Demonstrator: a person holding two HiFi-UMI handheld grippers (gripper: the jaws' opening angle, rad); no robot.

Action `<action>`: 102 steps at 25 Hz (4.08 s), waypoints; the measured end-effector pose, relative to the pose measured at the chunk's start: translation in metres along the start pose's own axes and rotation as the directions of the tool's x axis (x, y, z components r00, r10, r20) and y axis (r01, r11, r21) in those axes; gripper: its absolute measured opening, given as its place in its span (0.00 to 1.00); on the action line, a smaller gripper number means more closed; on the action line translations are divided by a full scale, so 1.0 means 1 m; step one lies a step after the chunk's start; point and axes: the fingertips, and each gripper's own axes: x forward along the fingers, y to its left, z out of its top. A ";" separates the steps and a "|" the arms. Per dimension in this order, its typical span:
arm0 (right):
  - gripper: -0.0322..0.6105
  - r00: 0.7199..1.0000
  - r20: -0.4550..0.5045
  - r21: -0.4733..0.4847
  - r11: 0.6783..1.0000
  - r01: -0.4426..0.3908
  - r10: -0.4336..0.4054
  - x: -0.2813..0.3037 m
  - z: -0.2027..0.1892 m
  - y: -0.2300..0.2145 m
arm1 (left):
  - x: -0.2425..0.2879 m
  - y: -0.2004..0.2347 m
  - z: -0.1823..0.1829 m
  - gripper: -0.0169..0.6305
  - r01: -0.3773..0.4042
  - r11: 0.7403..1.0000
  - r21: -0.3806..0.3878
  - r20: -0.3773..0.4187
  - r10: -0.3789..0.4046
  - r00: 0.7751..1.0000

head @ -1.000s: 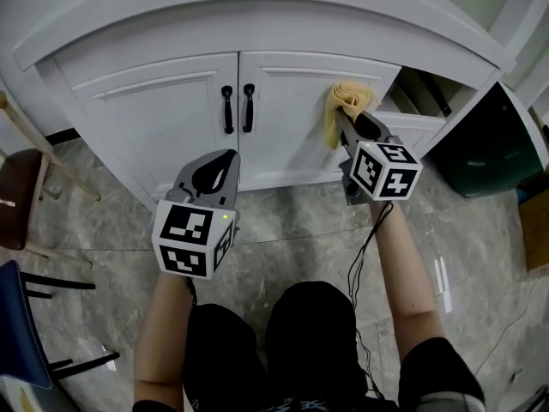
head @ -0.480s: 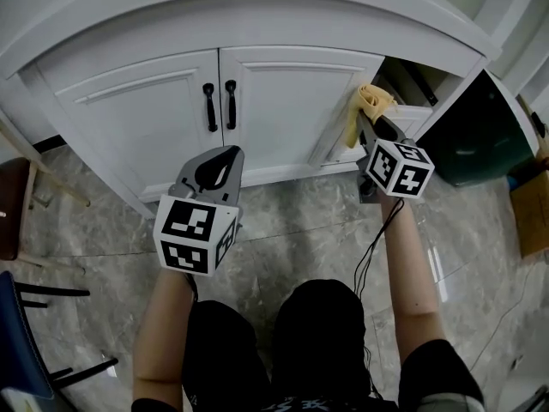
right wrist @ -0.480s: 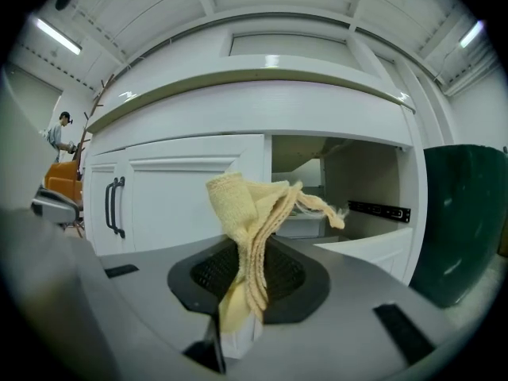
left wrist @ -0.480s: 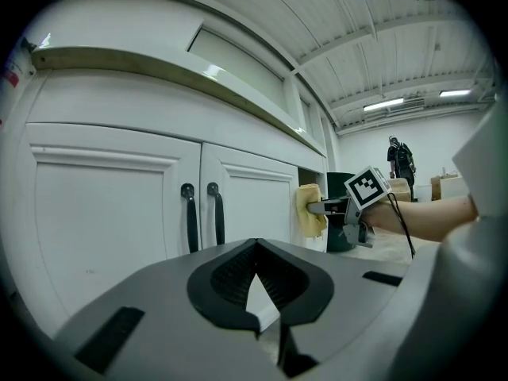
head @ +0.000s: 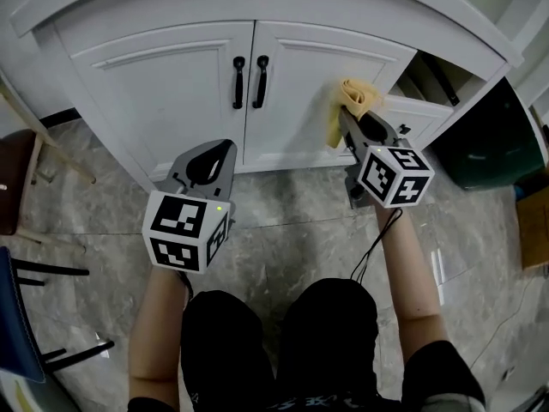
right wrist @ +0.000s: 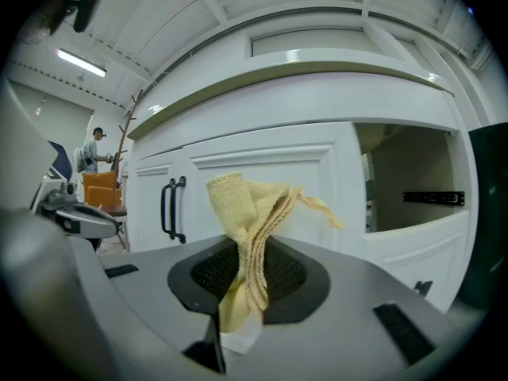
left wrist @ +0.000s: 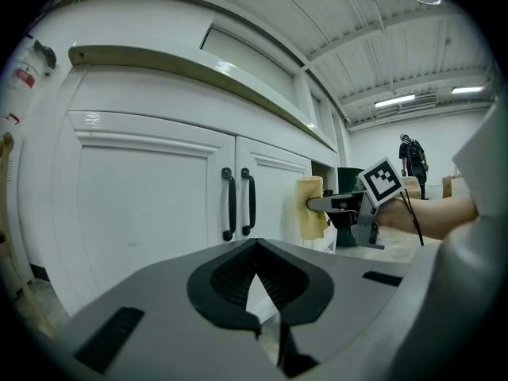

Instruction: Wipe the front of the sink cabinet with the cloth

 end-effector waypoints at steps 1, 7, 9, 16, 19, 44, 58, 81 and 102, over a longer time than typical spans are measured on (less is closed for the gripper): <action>0.18 1.000 0.003 -0.005 1.000 -0.030 0.030 0.005 -0.001 0.013 | -0.002 0.003 -0.002 0.05 -0.005 1.000 0.002 -0.002 0.005 1.000; 0.18 0.974 0.008 -0.030 0.974 -0.225 0.226 0.038 -0.019 0.096 | -0.019 0.021 -0.017 0.05 -0.034 0.999 0.026 -0.026 0.035 0.999; 0.18 0.967 0.006 -0.031 0.967 -0.253 0.253 0.048 -0.029 0.112 | -0.023 0.026 -0.024 0.05 -0.047 0.999 0.019 -0.033 0.047 0.998; 0.18 0.975 0.000 -0.017 0.975 -0.222 0.222 0.066 -0.055 0.107 | -0.021 0.028 -0.037 0.05 -0.065 0.998 -0.008 -0.042 0.064 0.997; 0.18 0.986 -0.002 -0.021 0.986 -0.167 0.167 0.062 -0.058 0.081 | -0.015 0.024 -0.043 0.05 -0.052 0.999 -0.008 -0.054 0.052 0.997; 0.18 0.995 -0.078 0.006 0.998 0.067 -0.066 0.011 -0.111 -0.031 | 0.006 0.019 -0.075 0.05 -0.025 0.999 -0.044 -0.093 0.021 0.995; 0.18 0.971 -0.040 -0.106 0.966 -0.238 0.235 0.076 -0.155 0.121 | -0.006 0.036 -0.106 0.05 -0.084 0.995 -0.048 -0.160 0.076 0.984; 0.18 0.999 -0.029 -0.091 0.996 0.015 -0.018 0.052 -0.181 -0.015 | 0.044 -0.011 -0.120 0.05 0.006 0.999 -0.035 -0.200 -0.013 0.980; 0.18 0.950 -0.111 0.019 0.955 0.296 -0.292 -0.034 -0.150 -0.111 | 0.029 -0.005 -0.097 0.05 0.026 0.997 -0.079 -0.252 -0.046 0.967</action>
